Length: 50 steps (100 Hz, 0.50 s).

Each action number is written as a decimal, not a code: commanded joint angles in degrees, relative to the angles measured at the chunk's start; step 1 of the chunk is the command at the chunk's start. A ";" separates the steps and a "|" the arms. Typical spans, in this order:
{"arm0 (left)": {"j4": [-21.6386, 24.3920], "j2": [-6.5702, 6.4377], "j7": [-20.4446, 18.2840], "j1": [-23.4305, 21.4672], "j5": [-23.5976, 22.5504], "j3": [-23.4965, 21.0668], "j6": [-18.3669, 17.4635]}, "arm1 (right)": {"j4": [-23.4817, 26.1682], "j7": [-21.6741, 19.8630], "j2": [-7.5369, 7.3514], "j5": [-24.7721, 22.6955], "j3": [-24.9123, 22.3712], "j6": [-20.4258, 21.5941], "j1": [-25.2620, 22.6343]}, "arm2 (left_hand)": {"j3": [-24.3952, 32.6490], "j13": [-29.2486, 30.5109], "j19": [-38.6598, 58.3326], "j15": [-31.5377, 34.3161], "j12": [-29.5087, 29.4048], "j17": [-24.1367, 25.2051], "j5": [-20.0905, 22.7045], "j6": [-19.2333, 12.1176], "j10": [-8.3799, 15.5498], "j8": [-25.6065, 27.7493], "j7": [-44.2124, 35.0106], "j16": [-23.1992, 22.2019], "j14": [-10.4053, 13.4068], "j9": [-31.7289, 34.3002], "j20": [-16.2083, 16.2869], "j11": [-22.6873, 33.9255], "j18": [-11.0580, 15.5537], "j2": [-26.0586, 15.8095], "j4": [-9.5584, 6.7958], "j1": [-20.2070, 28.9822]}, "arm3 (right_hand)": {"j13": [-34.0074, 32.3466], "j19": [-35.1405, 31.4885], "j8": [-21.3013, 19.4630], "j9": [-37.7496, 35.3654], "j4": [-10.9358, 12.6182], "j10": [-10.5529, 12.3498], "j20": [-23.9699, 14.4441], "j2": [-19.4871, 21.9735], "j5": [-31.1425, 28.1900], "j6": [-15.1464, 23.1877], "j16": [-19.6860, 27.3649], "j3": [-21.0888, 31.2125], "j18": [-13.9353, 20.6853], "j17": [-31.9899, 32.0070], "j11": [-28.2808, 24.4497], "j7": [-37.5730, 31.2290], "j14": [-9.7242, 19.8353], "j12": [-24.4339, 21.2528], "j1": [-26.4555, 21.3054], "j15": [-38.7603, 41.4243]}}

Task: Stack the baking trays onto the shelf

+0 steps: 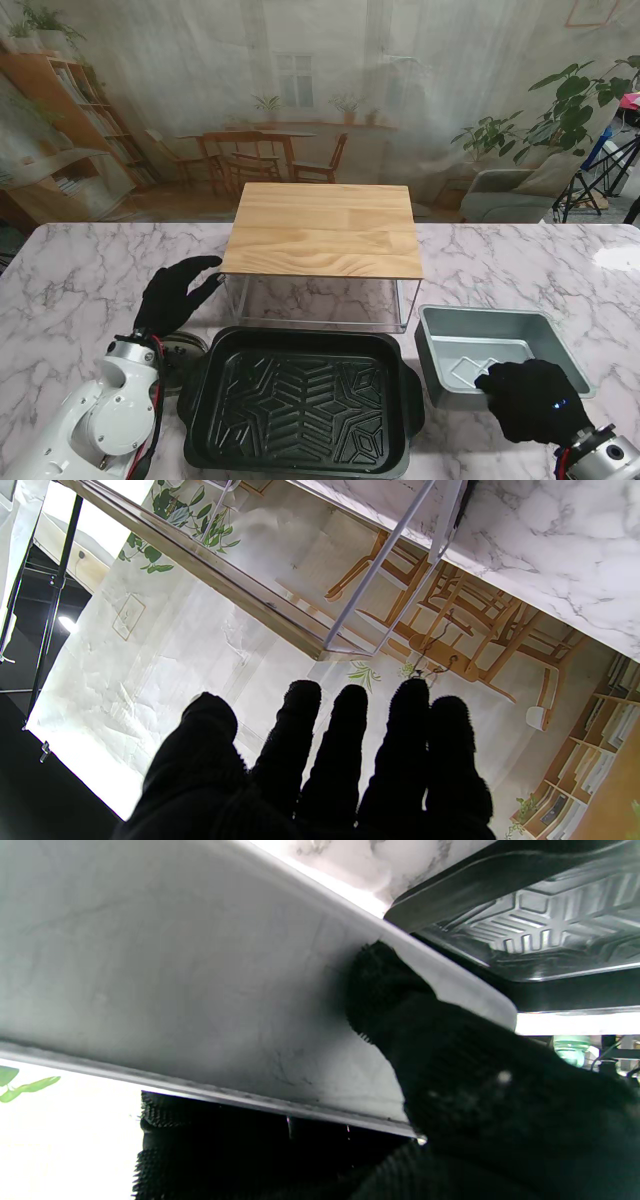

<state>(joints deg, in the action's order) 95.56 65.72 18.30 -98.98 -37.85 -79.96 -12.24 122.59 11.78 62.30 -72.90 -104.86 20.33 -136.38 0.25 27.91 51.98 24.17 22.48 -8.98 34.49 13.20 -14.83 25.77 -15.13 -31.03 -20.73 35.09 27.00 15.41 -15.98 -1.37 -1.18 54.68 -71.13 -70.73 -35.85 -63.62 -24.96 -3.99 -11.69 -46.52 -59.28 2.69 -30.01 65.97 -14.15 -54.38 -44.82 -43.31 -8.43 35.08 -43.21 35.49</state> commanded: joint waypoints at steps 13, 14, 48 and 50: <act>-0.30 0.06 -0.47 -0.13 -0.20 0.02 -0.21 | 3.44 -2.76 0.06 1.02 0.36 1.47 -1.39 | -1.33 0.36 0.10 0.74 -0.18 0.32 1.38 -0.66 0.61 -0.16 -0.67 -0.21 0.01 0.85 -0.48 0.71 2.05 -1.56 0.85 1.49 | -3.05 -11.24 -6.12 -0.49 8.22 -0.95 -5.09 10.75 -12.95 5.74 -1.15 10.17 -3.19 -4.68 -0.63 -11.37 -3.56 0.96 -11.00 7.80; -0.30 0.06 -0.47 -0.13 -0.19 0.02 -0.21 | 3.53 -2.99 0.04 1.07 0.44 1.54 -1.38 | -1.34 0.39 0.10 0.75 -0.19 0.32 1.36 -0.70 0.64 -0.16 -0.66 -0.21 0.03 0.82 -0.48 0.70 2.05 -1.57 0.85 1.48 | -3.06 -11.22 -6.12 -0.50 8.20 -0.94 -5.08 10.74 -12.95 5.74 -1.14 10.13 -3.21 -4.66 -0.63 -11.35 -3.55 0.98 -10.98 7.80; -0.25 0.12 -0.30 -0.25 0.00 -0.13 -0.43 | 6.13 -13.48 -1.08 4.50 4.84 5.98 2.72 | -1.42 0.34 0.09 0.73 -0.15 0.35 1.34 -0.61 0.67 -0.16 -0.71 -0.20 -0.01 0.85 -0.49 0.76 2.12 -1.55 0.90 1.42 | -3.14 -11.21 -6.29 -0.52 8.15 -1.23 -5.06 10.76 -12.86 5.64 -1.14 9.87 -3.21 -4.77 -0.42 -10.92 -3.62 1.20 -11.28 7.90; -0.24 0.12 -0.29 -0.26 0.02 -0.14 -0.44 | 6.19 -14.22 -1.16 4.91 5.20 6.22 3.15 | -1.42 0.35 0.09 0.74 -0.15 0.35 1.36 -0.58 0.59 -0.16 -0.72 -0.20 0.06 0.84 -0.49 0.76 2.13 -1.54 0.90 1.40 | -3.15 -11.24 -6.30 -0.50 8.15 -1.32 -5.07 10.75 -12.86 5.63 -1.15 9.87 -3.21 -4.82 -0.42 -10.91 -3.56 1.22 -11.30 7.93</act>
<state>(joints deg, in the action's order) 95.51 65.72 18.51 -99.05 -37.91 -80.14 -12.53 127.11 -2.77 61.54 -68.29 -100.52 26.07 -134.54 0.25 27.91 51.98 24.17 22.48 -8.98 34.49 13.19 -14.83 25.77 -15.32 -31.03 -20.73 35.09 27.00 15.41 -15.98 -1.37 -1.18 54.68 -71.19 -70.77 -35.97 -63.62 -24.96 -4.44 -11.71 -46.52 -59.54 2.07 -30.01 65.87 -14.34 -54.57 -44.82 -43.31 -8.59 35.65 -43.21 35.52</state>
